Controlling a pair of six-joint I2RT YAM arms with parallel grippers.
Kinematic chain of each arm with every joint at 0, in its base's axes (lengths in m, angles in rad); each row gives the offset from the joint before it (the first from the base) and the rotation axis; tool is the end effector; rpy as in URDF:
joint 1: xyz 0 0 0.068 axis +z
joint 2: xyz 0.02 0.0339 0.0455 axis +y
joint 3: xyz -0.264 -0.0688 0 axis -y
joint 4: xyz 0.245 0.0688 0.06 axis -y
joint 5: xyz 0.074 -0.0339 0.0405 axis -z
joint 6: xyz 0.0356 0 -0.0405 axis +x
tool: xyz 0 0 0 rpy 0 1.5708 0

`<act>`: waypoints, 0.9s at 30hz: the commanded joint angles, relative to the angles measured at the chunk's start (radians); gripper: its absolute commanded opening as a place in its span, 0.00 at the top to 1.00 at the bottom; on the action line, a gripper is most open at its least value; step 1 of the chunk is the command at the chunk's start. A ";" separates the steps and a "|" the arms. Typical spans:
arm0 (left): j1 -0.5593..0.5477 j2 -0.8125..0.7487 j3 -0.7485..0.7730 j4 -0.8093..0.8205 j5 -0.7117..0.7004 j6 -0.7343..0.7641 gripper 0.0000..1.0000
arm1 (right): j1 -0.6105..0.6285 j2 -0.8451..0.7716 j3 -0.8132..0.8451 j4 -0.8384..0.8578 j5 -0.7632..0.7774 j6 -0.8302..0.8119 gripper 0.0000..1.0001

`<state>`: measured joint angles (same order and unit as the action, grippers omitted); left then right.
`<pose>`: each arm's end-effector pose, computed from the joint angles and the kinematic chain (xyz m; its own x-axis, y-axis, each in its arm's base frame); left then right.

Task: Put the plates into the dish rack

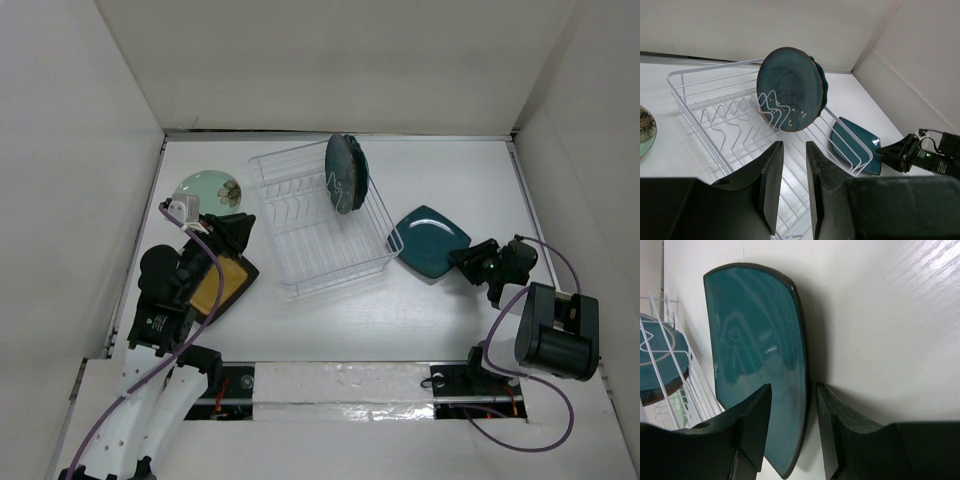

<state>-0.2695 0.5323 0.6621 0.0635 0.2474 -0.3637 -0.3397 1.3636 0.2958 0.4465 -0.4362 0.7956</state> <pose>0.1270 -0.0441 0.3595 -0.0012 -0.3575 -0.9339 0.5236 0.7954 -0.3051 0.2151 -0.0600 0.1243 -0.3998 0.8279 -0.3934 0.3767 0.5396 0.7529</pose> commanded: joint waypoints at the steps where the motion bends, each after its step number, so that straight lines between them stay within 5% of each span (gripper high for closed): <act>1: -0.007 0.005 0.028 0.052 0.003 0.003 0.78 | -0.009 0.023 0.020 -0.063 -0.018 -0.044 0.57; 5: -0.007 0.003 0.030 0.050 -0.002 0.005 0.78 | -0.019 0.083 0.040 -0.025 -0.019 -0.027 0.69; 13: -0.007 0.011 0.030 0.047 -0.007 0.011 0.78 | -0.033 0.196 0.066 0.089 -0.093 0.008 0.69; 16: -0.007 0.012 0.033 0.047 -0.007 0.011 0.78 | -0.033 0.215 0.068 0.124 -0.099 0.025 0.82; 18: -0.007 0.011 0.033 0.045 -0.008 0.014 0.78 | -0.033 0.242 0.054 0.197 -0.110 0.053 1.00; 24: -0.007 0.015 0.028 0.041 -0.017 0.016 0.78 | -0.044 0.198 -0.030 0.397 -0.073 0.203 1.00; 27: -0.007 0.021 0.031 0.042 -0.017 0.016 0.78 | -0.032 0.055 -0.020 0.315 0.008 0.218 1.00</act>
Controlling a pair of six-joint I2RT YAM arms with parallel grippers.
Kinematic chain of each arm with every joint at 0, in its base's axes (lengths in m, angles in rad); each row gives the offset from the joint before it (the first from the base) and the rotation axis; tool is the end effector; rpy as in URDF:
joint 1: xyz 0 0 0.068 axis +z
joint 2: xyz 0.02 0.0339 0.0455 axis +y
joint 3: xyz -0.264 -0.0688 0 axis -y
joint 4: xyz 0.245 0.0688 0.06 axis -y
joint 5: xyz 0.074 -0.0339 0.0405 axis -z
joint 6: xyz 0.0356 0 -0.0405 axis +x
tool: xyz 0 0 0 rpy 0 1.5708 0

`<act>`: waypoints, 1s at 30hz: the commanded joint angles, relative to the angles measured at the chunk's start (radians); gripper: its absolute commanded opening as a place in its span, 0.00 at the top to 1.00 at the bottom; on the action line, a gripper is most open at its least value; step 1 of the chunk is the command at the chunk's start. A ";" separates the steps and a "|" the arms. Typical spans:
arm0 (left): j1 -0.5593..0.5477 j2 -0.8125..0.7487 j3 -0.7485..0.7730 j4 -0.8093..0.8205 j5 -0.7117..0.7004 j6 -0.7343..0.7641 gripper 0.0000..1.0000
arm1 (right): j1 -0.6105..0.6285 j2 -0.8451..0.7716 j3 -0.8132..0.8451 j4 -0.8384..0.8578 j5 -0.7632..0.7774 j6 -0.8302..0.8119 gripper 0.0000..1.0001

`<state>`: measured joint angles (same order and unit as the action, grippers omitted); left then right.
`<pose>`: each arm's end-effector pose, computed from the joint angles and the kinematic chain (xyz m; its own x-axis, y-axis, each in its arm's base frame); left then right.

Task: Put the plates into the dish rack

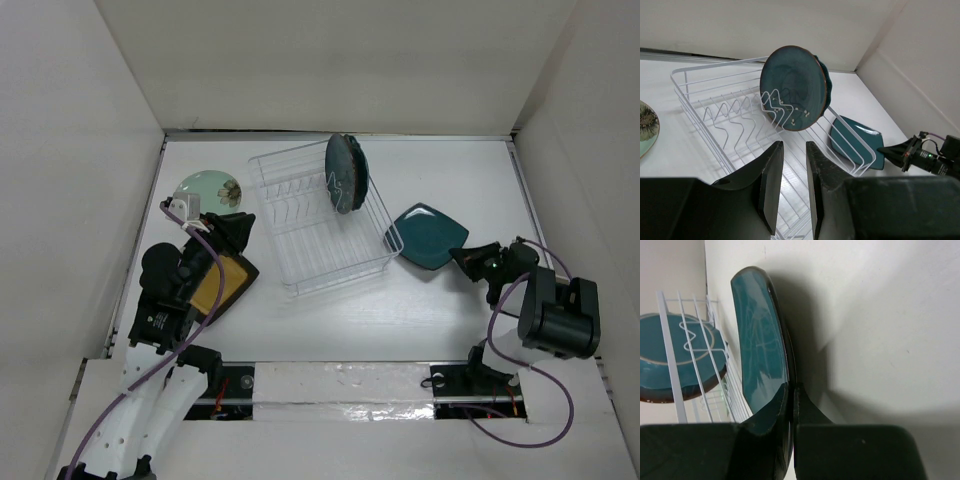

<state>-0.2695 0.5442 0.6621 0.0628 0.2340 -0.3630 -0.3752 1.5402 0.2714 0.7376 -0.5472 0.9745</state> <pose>0.1301 -0.0445 0.3581 -0.0081 -0.3561 -0.9344 0.5092 0.8028 -0.3103 0.2227 -0.0678 0.1084 -0.3511 0.8977 -0.2661 0.3313 0.3849 0.8614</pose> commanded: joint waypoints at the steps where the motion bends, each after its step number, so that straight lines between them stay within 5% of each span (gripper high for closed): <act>1: -0.007 0.013 0.033 0.043 -0.004 0.015 0.78 | 0.004 -0.170 0.014 -0.015 0.148 0.027 1.00; 7: -0.007 0.019 0.031 0.042 -0.005 0.016 0.79 | 0.085 -0.509 0.117 -0.265 0.368 -0.071 1.00; 15: -0.007 0.019 0.030 0.045 -0.001 0.016 0.79 | 0.110 -0.669 0.336 -0.377 0.371 -0.151 1.00; 19: -0.007 0.025 0.030 0.048 0.011 0.013 0.79 | 0.218 -0.683 0.477 -0.403 0.352 -0.210 1.00; 24: -0.007 0.022 0.028 0.049 0.007 0.012 0.79 | 0.506 -0.617 0.658 -0.423 0.453 -0.305 1.00; 30: -0.007 0.010 0.024 0.052 0.011 0.010 0.79 | 0.771 -0.402 0.903 -0.415 0.631 -0.451 1.00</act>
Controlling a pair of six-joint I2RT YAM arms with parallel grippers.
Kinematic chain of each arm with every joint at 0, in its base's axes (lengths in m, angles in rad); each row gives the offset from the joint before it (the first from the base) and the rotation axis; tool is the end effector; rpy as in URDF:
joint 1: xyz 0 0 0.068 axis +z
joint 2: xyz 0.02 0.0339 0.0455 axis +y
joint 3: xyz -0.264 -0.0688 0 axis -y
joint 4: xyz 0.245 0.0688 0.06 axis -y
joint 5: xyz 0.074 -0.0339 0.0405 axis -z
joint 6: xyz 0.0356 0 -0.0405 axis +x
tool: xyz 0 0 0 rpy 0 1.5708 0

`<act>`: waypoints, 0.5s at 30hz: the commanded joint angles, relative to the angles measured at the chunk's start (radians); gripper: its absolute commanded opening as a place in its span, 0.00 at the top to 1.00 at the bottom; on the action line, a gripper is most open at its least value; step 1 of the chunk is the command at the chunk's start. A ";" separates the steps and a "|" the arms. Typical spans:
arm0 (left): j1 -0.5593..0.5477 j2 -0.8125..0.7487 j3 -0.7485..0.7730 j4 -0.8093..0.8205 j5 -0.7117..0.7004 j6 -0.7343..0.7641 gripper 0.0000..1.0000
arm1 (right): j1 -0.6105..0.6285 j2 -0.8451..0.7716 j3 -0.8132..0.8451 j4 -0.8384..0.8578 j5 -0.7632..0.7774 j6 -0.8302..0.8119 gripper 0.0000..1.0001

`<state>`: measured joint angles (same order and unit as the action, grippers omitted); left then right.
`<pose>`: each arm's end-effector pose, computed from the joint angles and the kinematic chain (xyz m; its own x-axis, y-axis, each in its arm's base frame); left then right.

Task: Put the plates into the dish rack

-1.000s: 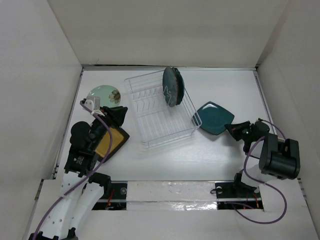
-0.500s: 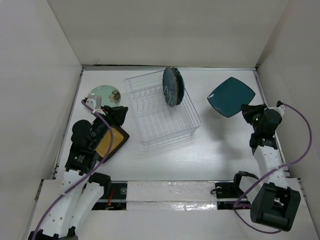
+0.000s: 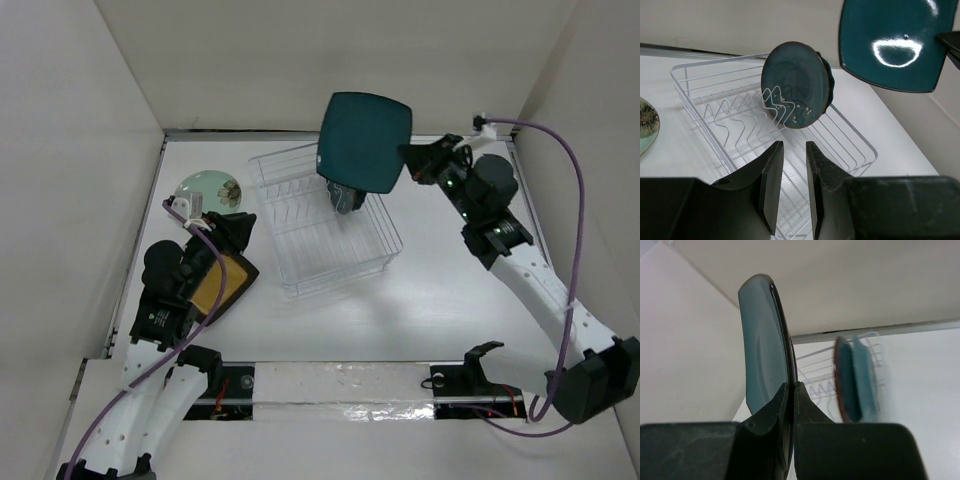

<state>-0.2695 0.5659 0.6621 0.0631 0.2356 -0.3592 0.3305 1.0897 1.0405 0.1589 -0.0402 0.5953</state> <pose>0.1351 -0.0460 0.3555 -0.0260 -0.3474 -0.9373 0.5041 0.8052 -0.3124 0.2402 0.0839 0.4074 -0.1173 0.5521 -0.8255 -0.3578 0.7519 0.5537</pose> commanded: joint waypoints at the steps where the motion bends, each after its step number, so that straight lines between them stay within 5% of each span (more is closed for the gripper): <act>1: -0.007 -0.009 0.027 0.050 0.010 0.006 0.79 | 0.112 0.085 0.168 0.160 0.140 -0.090 1.00; 15: -0.007 -0.012 0.030 0.041 0.007 0.011 0.79 | 0.317 0.533 0.608 0.177 0.451 -0.437 1.00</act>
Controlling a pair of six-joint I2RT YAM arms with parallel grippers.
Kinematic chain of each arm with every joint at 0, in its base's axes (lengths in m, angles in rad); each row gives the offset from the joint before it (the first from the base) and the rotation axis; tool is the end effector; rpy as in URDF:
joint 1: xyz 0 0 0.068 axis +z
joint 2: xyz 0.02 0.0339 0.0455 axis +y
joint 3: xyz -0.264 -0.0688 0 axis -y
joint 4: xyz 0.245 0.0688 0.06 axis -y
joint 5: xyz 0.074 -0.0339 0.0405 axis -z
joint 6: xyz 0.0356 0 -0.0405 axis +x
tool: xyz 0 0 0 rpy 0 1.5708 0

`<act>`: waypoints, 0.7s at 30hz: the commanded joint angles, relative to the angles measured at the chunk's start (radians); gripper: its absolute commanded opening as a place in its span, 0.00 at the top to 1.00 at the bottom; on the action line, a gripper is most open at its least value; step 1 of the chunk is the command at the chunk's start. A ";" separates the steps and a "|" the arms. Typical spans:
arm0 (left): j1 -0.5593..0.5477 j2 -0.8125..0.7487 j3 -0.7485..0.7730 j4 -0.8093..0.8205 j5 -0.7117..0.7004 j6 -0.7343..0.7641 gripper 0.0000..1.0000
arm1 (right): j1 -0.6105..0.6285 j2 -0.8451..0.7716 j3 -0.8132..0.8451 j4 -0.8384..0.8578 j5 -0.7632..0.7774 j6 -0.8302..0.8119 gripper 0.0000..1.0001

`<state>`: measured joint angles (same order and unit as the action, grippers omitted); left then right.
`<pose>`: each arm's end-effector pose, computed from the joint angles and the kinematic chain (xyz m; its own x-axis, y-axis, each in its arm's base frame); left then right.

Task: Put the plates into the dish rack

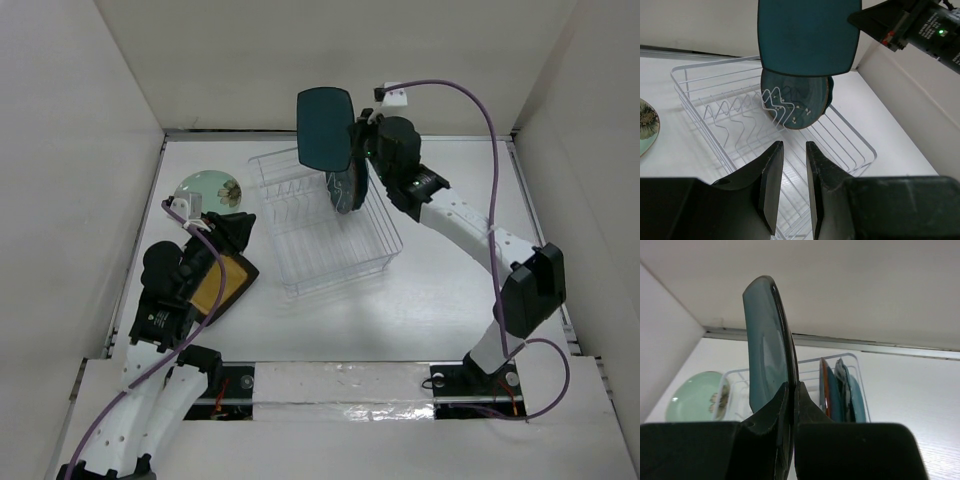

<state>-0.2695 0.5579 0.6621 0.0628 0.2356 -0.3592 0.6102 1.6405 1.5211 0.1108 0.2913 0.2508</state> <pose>0.1333 -0.0454 0.3565 -0.0190 -0.3494 -0.9368 0.5064 0.8045 -0.3103 0.3311 0.2190 0.4063 -0.0846 0.2309 -0.9693 -0.3020 0.9211 0.2458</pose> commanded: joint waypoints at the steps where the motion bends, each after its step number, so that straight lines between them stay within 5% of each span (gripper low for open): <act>1: -0.007 -0.004 0.025 0.043 0.013 0.011 0.79 | 0.046 0.016 0.135 0.237 0.162 -0.117 1.00; 11: -0.007 -0.006 0.024 0.046 0.019 0.009 0.78 | 0.125 0.189 0.163 0.440 0.368 -0.445 1.00; 21: -0.007 -0.001 0.024 0.045 0.022 0.008 0.78 | 0.135 0.298 0.169 0.595 0.436 -0.570 1.00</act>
<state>-0.2695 0.5587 0.6621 0.0628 0.2367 -0.3592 0.7399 1.9873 1.6112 0.3882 0.6521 -0.2417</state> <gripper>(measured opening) 0.218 0.046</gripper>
